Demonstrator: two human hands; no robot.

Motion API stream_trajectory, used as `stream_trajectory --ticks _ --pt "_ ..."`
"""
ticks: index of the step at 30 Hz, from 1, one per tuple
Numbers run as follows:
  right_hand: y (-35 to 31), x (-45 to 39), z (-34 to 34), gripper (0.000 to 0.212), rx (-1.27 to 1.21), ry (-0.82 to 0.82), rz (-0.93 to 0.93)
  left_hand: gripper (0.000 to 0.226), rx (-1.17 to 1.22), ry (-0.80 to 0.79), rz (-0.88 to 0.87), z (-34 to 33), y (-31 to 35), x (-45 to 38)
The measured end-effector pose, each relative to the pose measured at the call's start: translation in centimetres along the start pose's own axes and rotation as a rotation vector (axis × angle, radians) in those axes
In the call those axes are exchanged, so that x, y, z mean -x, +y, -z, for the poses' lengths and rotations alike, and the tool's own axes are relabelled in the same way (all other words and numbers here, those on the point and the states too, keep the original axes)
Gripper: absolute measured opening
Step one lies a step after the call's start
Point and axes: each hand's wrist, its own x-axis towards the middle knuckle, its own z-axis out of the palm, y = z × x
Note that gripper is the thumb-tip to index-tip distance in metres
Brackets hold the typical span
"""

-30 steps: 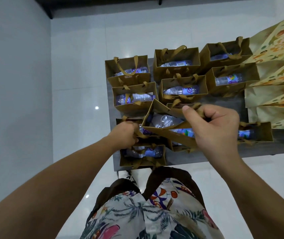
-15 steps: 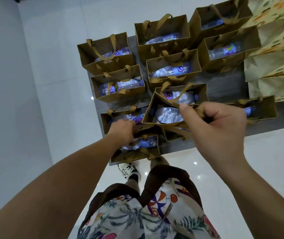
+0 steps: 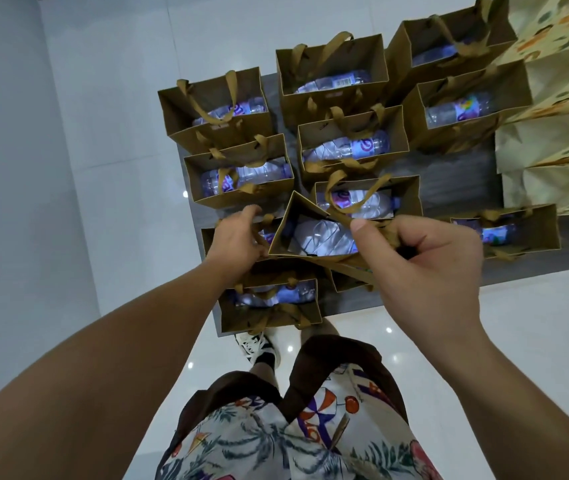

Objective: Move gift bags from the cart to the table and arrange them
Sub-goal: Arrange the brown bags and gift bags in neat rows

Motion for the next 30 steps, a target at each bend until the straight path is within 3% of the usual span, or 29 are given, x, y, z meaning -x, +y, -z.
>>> stream_trajectory --ticks 3,8,13,15,18,21,25,30 --pt "0.1 0.2 -0.2 0.049 -0.013 -0.011 -0.014 0.061 -0.089 0.019 -0.063 -0.4 0.1 -1.2" --pt "0.5 0.2 -0.5 0.047 -0.027 -0.033 -0.016 0.02 -0.237 0.009 -0.062 -0.5 0.9 -2.7" --pt "0.4 -0.1 -0.4 0.052 -0.038 -0.028 -0.038 0.009 -0.22 0.018 -0.009 0.8 2.2 -1.8" --pt "0.1 -0.3 -0.4 0.056 -0.03 -0.046 -0.043 0.003 -0.198 -0.099 0.026 1.5 2.6 -1.2" --pt "-0.3 -0.7 -0.4 0.061 0.053 -0.057 -0.017 0.011 -0.156 -0.326 0.089 2.7 2.8 -0.3" --pt "-0.8 -0.6 -0.1 0.062 0.054 -0.04 -0.039 0.008 0.015 -0.406 0.181 4.0 3.5 1.0" --pt "-2.3 0.3 0.6 0.057 0.07 -0.028 0.003 0.021 0.242 -0.372 0.265 6.1 4.2 2.6" --pt "-4.9 1.0 1.3 0.056 0.075 -0.007 0.056 0.028 0.265 -0.287 0.257 9.7 3.6 4.8"
